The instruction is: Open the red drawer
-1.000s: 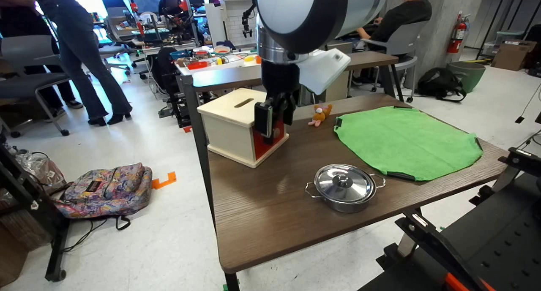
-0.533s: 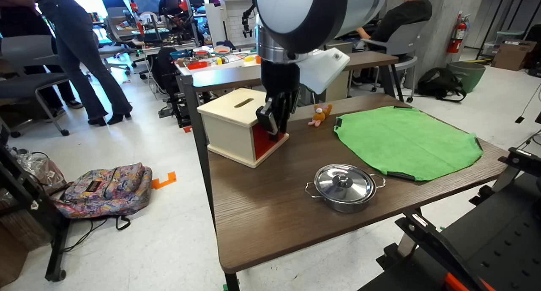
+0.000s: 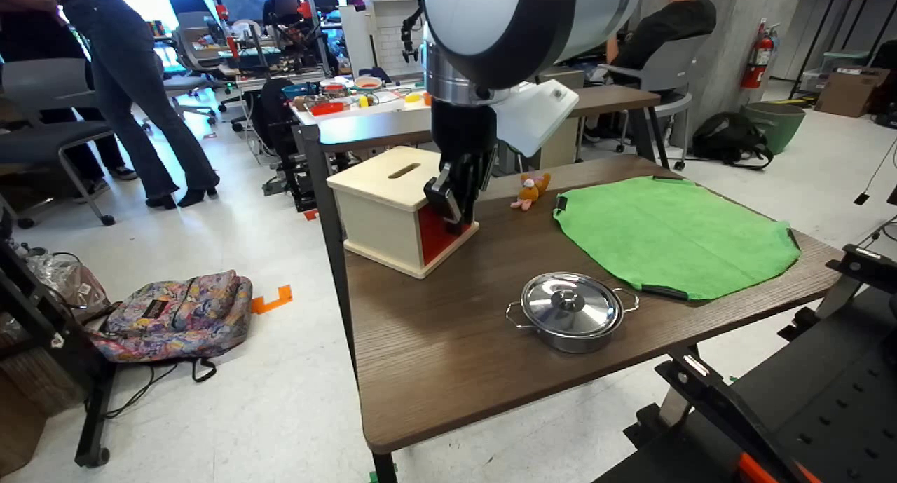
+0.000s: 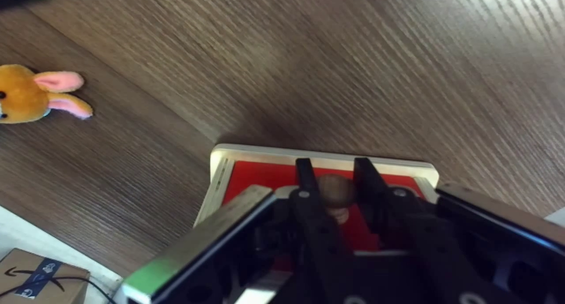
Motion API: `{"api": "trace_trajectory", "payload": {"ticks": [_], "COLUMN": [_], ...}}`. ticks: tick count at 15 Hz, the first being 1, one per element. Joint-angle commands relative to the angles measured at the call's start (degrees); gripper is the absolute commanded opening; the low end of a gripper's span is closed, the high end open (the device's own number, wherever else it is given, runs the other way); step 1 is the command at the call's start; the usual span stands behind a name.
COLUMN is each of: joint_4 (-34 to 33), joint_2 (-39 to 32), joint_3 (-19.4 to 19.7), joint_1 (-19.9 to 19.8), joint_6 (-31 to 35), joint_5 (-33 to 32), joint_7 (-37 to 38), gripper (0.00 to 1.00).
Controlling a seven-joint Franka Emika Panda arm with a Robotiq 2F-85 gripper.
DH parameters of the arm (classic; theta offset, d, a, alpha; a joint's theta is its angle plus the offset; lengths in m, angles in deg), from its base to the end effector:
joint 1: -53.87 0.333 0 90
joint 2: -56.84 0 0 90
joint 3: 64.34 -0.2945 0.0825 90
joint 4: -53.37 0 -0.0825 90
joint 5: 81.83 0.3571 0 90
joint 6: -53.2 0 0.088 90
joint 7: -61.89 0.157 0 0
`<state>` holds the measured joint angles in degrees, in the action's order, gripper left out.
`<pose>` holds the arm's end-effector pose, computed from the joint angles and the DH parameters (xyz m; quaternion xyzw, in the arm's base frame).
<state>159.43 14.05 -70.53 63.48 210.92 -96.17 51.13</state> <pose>0.6025 0.1759 0.0911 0.9438 0.3196 0.0828 0.0175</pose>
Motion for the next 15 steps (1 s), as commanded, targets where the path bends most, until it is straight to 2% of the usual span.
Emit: {"api": "trace_trajectory", "payload": {"ticks": [1, 8, 15], "joint_4": [1.20, 5.37, 7.86], "joint_2": [-0.53, 0.24, 1.81], "joint_3": [-0.78, -1.48, -0.94], "joint_1": [-0.88, -2.10, -1.73], "joint_6": [3.74, 8.94, 12.84], "joint_5": [0.27, 0.48, 0.15], "joint_7": [-1.73, -2.64, -1.99], "gripper": [0.07, 0.07, 0.07]}}
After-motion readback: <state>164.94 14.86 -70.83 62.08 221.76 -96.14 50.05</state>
